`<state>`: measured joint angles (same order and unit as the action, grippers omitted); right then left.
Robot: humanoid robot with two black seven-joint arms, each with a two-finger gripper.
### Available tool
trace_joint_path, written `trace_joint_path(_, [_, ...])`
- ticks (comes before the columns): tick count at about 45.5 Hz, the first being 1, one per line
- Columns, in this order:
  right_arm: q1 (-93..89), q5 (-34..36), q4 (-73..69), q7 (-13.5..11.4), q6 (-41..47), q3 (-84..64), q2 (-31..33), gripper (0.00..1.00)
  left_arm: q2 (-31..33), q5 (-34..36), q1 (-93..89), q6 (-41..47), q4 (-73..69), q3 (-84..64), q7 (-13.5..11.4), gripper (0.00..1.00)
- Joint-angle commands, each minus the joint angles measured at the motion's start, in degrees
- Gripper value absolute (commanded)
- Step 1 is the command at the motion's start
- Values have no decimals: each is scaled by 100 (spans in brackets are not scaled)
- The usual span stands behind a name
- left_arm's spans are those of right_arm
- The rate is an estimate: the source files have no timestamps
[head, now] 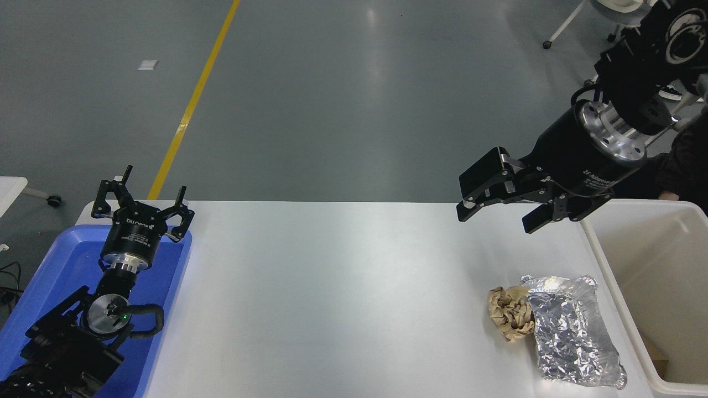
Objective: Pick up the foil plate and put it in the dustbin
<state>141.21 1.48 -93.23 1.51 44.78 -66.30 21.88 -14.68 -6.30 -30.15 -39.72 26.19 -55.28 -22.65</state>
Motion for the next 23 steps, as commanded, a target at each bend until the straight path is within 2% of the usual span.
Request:
trace_joint_path(1, [-163, -16, -11, -2, 22, 29, -25, 100, 0, -3, 0, -1, 0, -9, 6, 100])
trace_joint_path(18, [-330, -174, 33, -2, -21, 82, 133, 100, 0, -3, 0, -1, 0, -9, -3, 100])
trace_joint_path(23, [-383, -227, 33, -2, -21, 82, 475, 100, 0, -3, 0, -1, 0, -9, -3, 100])
